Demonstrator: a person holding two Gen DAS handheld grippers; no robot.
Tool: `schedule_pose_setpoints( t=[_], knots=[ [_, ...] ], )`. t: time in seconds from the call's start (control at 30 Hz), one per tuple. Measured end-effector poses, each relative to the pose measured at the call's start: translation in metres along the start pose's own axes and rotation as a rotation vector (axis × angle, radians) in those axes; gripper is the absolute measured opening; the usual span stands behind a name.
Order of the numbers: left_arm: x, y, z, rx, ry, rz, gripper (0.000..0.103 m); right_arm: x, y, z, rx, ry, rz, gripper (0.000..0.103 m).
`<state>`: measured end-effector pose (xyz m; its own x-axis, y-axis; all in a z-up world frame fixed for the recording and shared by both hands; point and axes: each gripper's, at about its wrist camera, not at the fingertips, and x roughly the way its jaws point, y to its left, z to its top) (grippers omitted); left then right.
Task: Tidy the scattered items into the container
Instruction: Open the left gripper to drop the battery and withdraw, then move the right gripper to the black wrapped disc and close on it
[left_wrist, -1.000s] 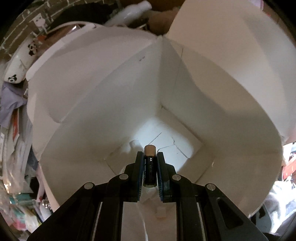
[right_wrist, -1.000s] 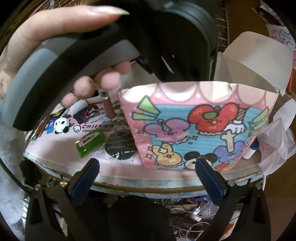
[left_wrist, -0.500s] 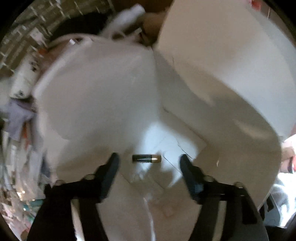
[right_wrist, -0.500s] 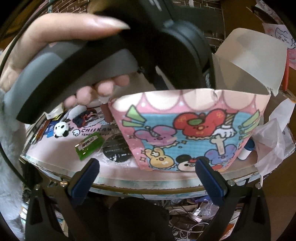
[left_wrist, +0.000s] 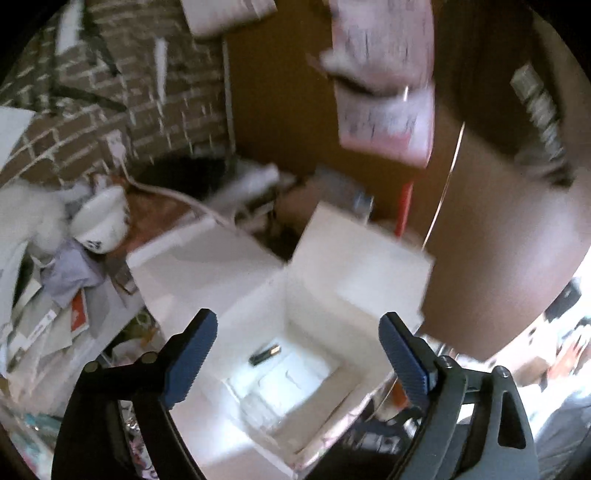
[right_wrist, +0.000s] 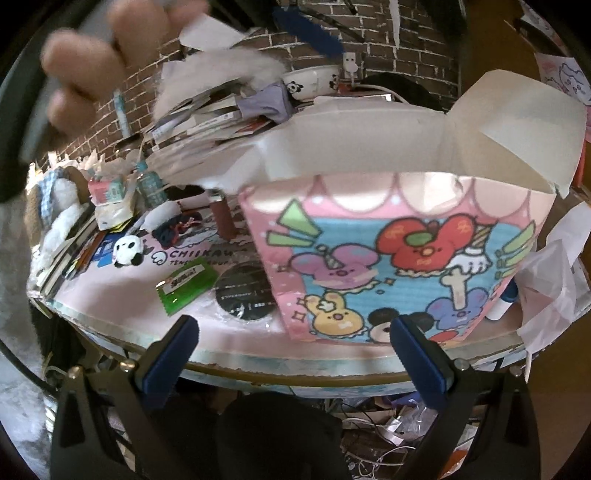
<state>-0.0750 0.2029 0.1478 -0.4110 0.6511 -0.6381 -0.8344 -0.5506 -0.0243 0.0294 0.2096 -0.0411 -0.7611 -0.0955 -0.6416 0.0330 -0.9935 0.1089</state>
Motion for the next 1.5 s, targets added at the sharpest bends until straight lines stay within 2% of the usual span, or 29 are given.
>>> schedule_pose_setpoints(
  t=[0.17, 0.27, 0.33, 0.53, 0.63, 0.67, 0.7, 0.77, 0.83, 1.13, 1.27, 1.5],
  knots=[
    [-0.063, 0.016, -0.023, -0.050, -0.172, 0.056, 0.096, 0.003, 0.012, -0.013, -0.029, -0.020, 0.071, 0.103],
    [-0.094, 0.021, -0.046, -0.083, -0.254, 0.155, 0.101, 0.003, 0.024, -0.023, -0.065, -0.050, 0.105, 0.103],
    [-0.111, 0.024, -0.070, -0.113, -0.308, 0.275, 0.102, 0.002, 0.032, -0.029, -0.085, -0.067, 0.127, 0.103],
    [-0.125, 0.033, -0.141, -0.179, -0.341, 0.543, 0.102, 0.013, 0.054, -0.035, -0.119, -0.089, 0.136, 0.103],
    [-0.126, 0.041, -0.174, -0.225, -0.343, 0.628, 0.102, 0.018, 0.062, -0.037, -0.129, -0.097, 0.139, 0.101],
    [-0.125, 0.045, -0.186, -0.247, -0.340, 0.646, 0.102, 0.020, 0.065, -0.037, -0.132, -0.103, 0.142, 0.097],
    [-0.123, 0.048, -0.197, -0.261, -0.331, 0.653, 0.102, 0.022, 0.068, -0.037, -0.135, -0.108, 0.143, 0.094],
    [-0.120, 0.052, -0.215, -0.279, -0.326, 0.667, 0.102, 0.027, 0.074, -0.038, -0.141, -0.105, 0.152, 0.080],
    [-0.116, 0.054, -0.232, -0.288, -0.319, 0.674, 0.102, 0.034, 0.079, -0.037, -0.144, -0.096, 0.155, 0.075],
    [-0.101, 0.055, -0.263, -0.331, -0.331, 0.603, 0.102, 0.056, 0.070, -0.026, -0.059, -0.131, 0.059, 0.070],
    [-0.097, 0.058, -0.267, -0.339, -0.335, 0.582, 0.102, 0.066, 0.060, -0.020, -0.027, -0.099, 0.031, 0.061],
    [-0.090, 0.060, -0.271, -0.347, -0.332, 0.554, 0.102, 0.064, 0.046, -0.022, 0.019, -0.103, -0.039, 0.061]
  ],
)
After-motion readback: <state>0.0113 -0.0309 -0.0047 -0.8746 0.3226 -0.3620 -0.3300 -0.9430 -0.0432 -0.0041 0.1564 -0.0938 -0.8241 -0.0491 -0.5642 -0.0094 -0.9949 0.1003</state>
